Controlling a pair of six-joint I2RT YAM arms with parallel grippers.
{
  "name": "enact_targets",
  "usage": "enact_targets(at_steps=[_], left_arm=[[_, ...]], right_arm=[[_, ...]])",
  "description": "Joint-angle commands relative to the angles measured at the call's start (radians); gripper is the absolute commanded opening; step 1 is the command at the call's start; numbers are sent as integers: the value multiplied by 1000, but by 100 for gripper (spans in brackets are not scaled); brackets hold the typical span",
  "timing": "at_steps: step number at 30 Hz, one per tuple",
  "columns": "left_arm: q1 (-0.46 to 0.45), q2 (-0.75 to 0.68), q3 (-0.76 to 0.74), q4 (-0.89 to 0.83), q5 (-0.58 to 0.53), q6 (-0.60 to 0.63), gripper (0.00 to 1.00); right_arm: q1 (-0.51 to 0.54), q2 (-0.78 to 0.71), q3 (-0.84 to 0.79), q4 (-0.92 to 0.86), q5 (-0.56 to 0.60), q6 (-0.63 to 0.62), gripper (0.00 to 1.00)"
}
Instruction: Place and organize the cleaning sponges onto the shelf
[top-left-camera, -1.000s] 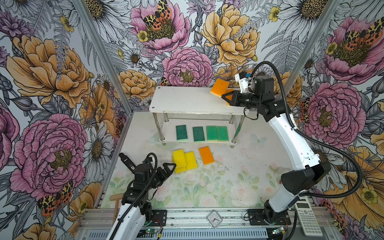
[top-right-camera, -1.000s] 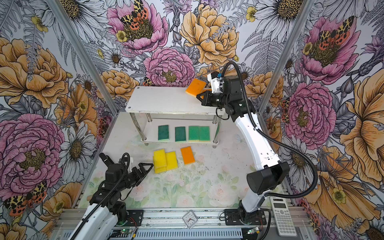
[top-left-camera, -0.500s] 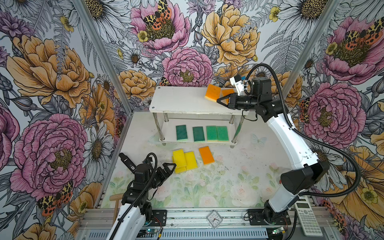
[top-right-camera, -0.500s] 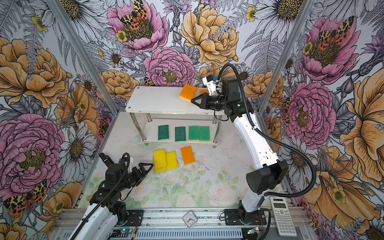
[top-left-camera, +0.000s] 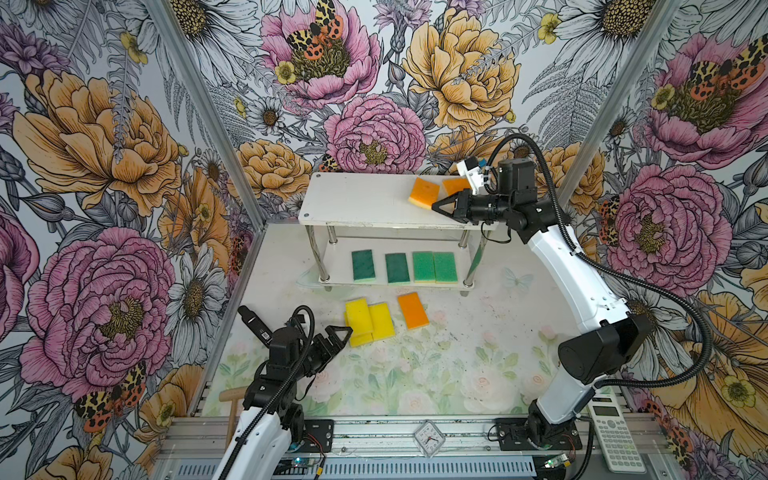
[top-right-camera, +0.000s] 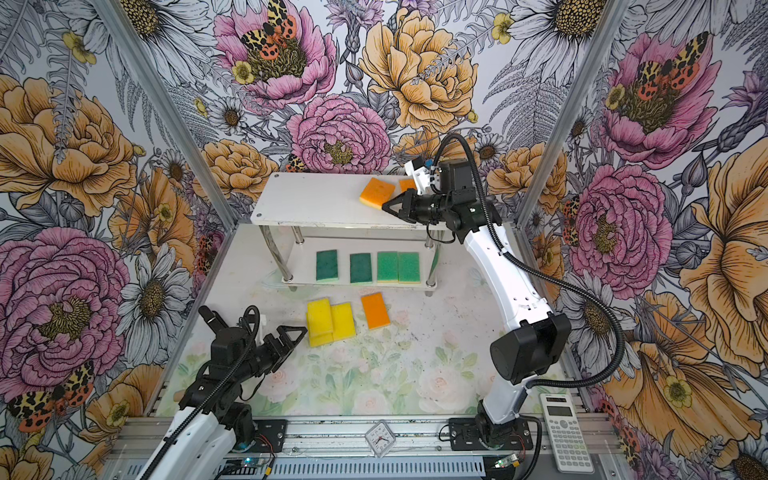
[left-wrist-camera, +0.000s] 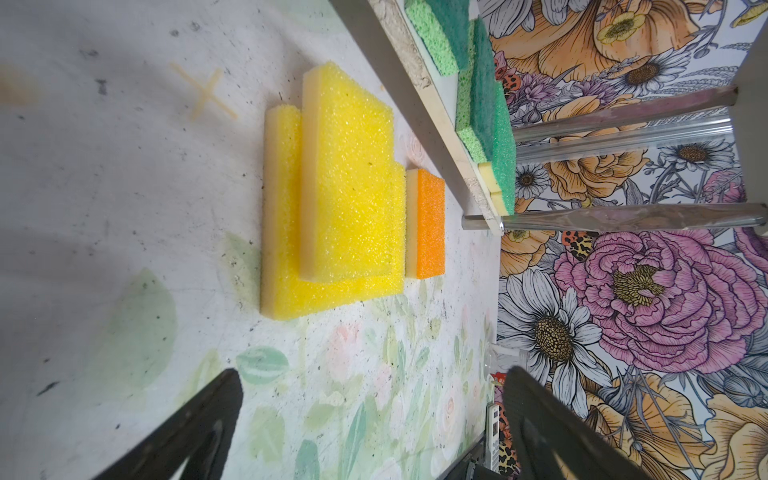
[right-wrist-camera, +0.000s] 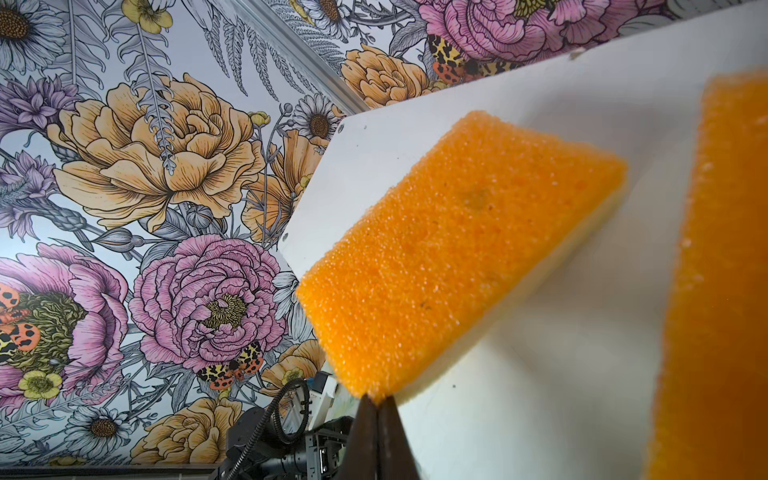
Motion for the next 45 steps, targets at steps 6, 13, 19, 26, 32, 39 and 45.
enact_targets(at_steps=[6, 13, 19, 26, 32, 39, 45], left_arm=[[10, -7, -18, 24, 5, -8, 99], [10, -6, -19, 25, 3, -10, 99], [12, -6, -21, 25, 2, -10, 99], [12, -6, -19, 25, 1, -10, 99], [11, -6, -20, 26, 4, -11, 99], [10, -5, -19, 27, 1, -10, 99], [9, -2, -19, 27, -1, -10, 99]], right_arm=[[-27, -16, -21, 22, -5, 8, 2], [-39, -29, -40, 23, 0, 5, 2], [-51, -48, -40, 23, 5, 5, 3], [-68, -69, -66, 23, 2, 3, 3], [-74, -78, -82, 23, -1, 0, 4], [-74, -83, -82, 23, -1, -1, 6], [-76, -92, -81, 22, -1, -1, 7]])
